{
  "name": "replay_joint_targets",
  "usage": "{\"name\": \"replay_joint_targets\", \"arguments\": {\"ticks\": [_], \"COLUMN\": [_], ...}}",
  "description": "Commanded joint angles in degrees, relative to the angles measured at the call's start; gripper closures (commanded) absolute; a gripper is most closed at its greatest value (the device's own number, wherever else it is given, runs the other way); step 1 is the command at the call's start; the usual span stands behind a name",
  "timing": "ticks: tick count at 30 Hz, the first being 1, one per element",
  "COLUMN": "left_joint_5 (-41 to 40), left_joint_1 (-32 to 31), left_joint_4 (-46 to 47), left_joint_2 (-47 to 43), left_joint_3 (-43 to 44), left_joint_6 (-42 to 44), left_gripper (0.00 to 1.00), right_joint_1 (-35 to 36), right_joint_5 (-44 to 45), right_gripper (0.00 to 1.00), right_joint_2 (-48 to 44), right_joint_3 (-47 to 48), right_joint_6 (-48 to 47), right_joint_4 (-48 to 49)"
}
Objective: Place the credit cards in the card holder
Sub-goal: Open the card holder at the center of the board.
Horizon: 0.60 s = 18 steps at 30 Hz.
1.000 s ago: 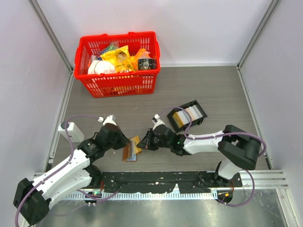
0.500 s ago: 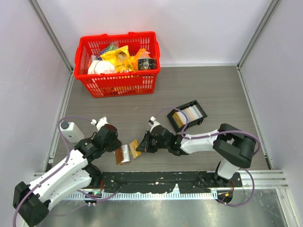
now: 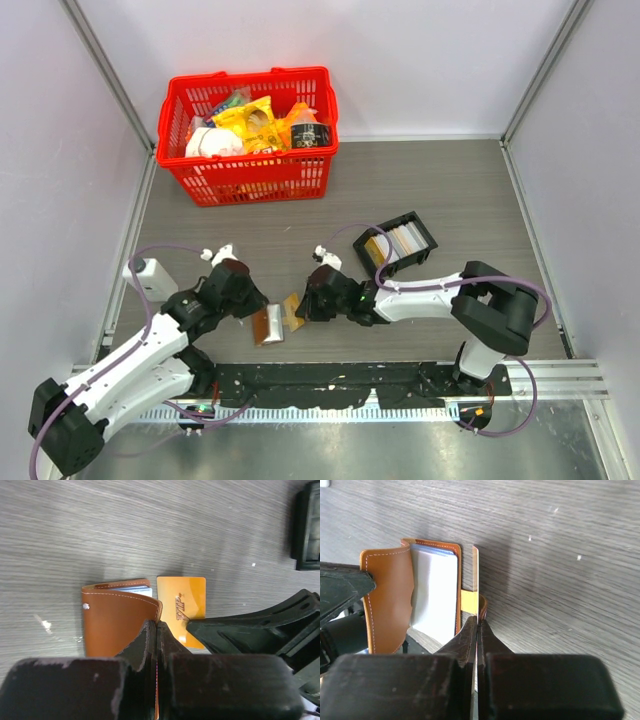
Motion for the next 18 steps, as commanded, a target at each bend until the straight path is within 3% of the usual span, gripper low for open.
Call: {"name": "replay_joint_targets", "arguments": {"ticks": [1, 6, 15, 18], "left_joint_5": [6.11, 12.88, 16.31, 15.09], "left_joint_1": [-0.17, -0.17, -2.10, -2.89], "left_joint_4": [10.56, 20.75, 35.61, 35.54], "left_joint_2": [2.21, 7.75, 19.88, 22.61], "left_joint_3": [1.44, 0.91, 5.04, 6.45], "left_joint_6": [-1.96, -4.60, -7.24, -6.19], "left_gripper": [1.00, 1.00, 1.00, 1.00], "right_joint_1": [0.52, 0.79, 0.44, 0.00], "right_joint_5": [10.25, 14.82, 20.61, 22.82], "right_gripper": [0.99, 0.99, 0.99, 0.99], "right_joint_2": [-2.80, -6.48, -15.80, -18.27], "right_joint_3": [1.81, 0.59, -1.44, -1.00], "right_joint_6": [-3.31, -3.40, -2.61, -2.34], "right_joint_4": [-12.02, -16.07, -20.82, -24.32]}}
